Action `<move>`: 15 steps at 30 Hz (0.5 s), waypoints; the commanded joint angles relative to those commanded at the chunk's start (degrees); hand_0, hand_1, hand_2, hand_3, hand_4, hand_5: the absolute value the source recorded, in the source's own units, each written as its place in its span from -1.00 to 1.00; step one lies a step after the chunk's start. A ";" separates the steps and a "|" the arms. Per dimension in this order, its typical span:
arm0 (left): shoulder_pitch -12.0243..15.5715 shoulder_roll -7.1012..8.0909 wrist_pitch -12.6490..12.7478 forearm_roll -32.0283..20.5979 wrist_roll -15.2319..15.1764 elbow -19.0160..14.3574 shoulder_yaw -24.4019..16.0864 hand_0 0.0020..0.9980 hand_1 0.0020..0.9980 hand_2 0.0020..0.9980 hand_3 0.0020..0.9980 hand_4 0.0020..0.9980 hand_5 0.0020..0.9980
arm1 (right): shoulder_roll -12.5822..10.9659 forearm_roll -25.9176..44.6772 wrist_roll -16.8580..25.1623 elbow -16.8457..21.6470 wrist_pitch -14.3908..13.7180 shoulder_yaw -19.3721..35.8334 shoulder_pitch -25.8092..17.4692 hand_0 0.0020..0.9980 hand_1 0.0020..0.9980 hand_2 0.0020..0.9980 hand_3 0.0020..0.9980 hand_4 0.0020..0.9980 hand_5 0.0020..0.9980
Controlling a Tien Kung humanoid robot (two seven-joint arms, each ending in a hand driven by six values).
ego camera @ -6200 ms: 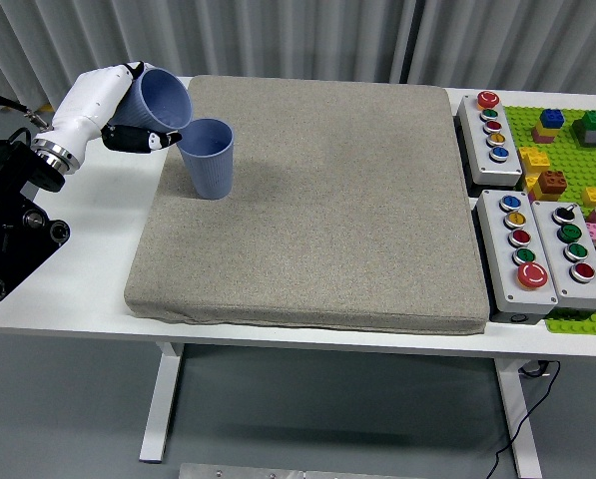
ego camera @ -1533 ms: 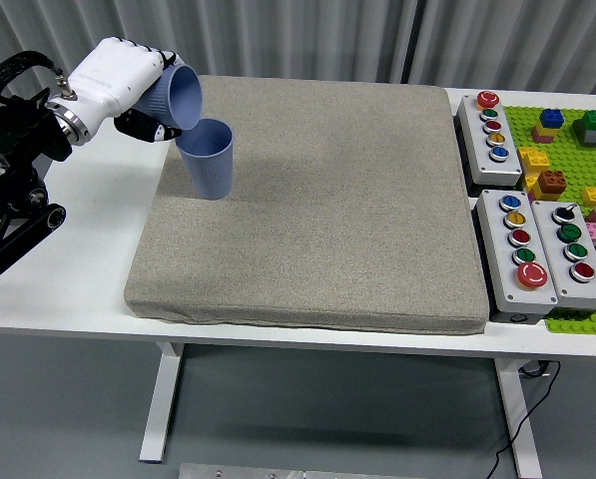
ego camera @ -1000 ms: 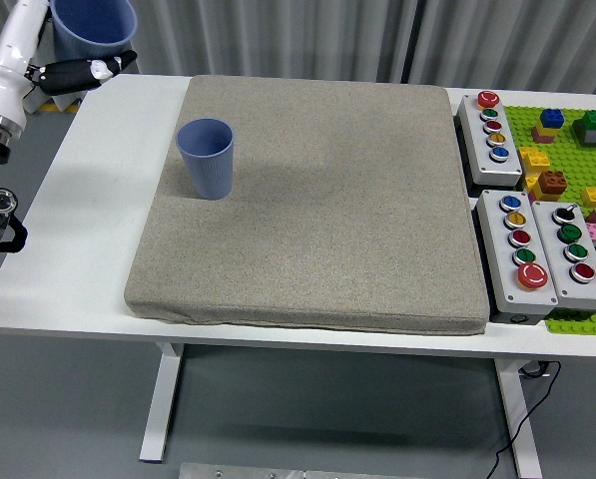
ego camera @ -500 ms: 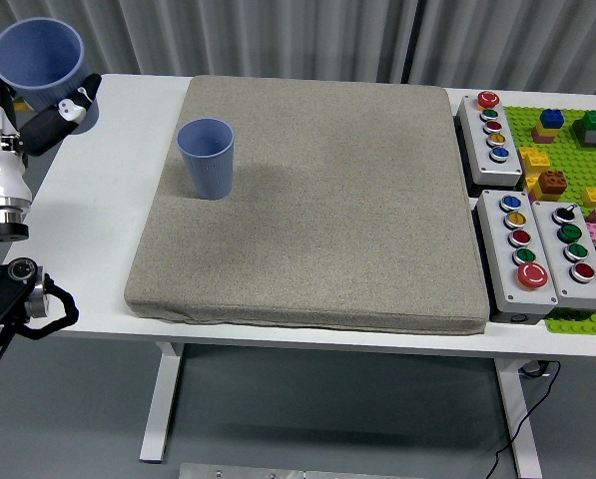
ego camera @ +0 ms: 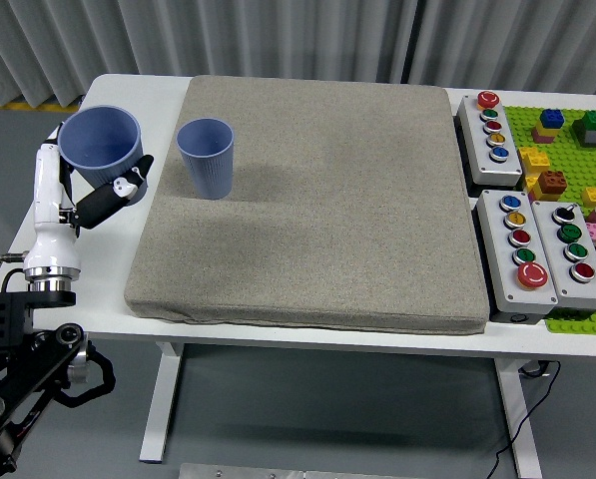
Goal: Pick cup pour cup place
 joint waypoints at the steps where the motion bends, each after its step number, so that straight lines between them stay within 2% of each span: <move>1: 0.07 -0.16 0.00 -0.93 -0.65 0.30 0.46 0.16 0.03 0.05 0.01 0.70 -0.54 | 0.00 -0.10 -0.01 0.00 0.01 0.03 -0.01 0.28 0.21 0.02 0.18 -1.00 -1.00; 5: -0.21 -0.88 0.00 -4.61 -2.54 2.25 3.03 0.16 0.03 0.06 0.00 0.70 -0.54 | 0.00 -0.18 -0.03 0.00 0.00 0.01 0.09 0.28 0.21 0.02 0.18 -1.00 -1.00; 12: -2.06 -2.81 0.00 -7.43 -4.28 6.20 8.50 0.16 0.04 0.08 0.01 0.69 -0.53 | 0.02 -0.18 -0.08 0.01 0.04 -0.18 0.15 0.28 0.21 0.02 0.18 -1.00 -1.00; 15: -3.87 -4.35 0.00 -9.39 -5.47 9.21 11.39 0.16 0.04 0.08 0.01 0.69 -0.53 | 0.08 -0.03 -0.03 0.00 0.04 -0.27 0.11 0.28 0.21 0.02 0.18 -1.00 -1.00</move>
